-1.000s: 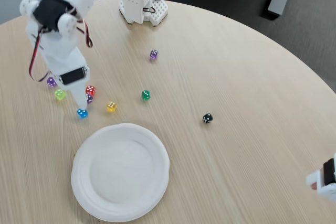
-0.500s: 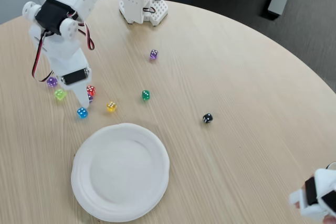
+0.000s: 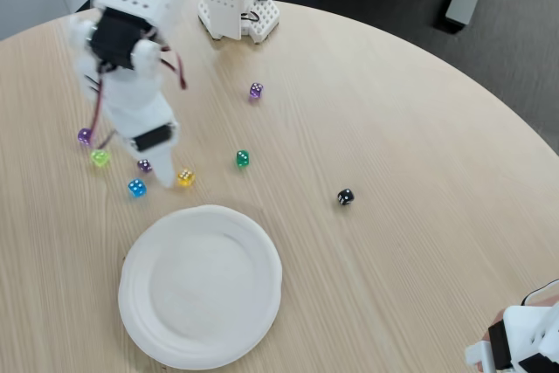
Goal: Pick a purple dice and put it in the plate.
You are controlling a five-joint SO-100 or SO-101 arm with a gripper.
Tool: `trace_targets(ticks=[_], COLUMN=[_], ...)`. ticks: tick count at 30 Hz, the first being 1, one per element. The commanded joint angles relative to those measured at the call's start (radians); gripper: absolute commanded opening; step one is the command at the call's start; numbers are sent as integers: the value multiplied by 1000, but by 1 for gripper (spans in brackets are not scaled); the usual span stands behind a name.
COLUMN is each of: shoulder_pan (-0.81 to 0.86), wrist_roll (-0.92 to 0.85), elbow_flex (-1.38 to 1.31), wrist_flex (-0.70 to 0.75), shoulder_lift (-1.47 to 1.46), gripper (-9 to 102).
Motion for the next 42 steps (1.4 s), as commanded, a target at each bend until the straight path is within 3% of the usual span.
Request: trace_targets(ticks=[1,34,42], shoulder_pan=[-14,9,110], wrist_roll=[9,-51,-60], elbow_flex=[-3,164,164], wrist_flex=[0,0,0], shoulder_lift=[8,21,9], gripper=[21,20,19])
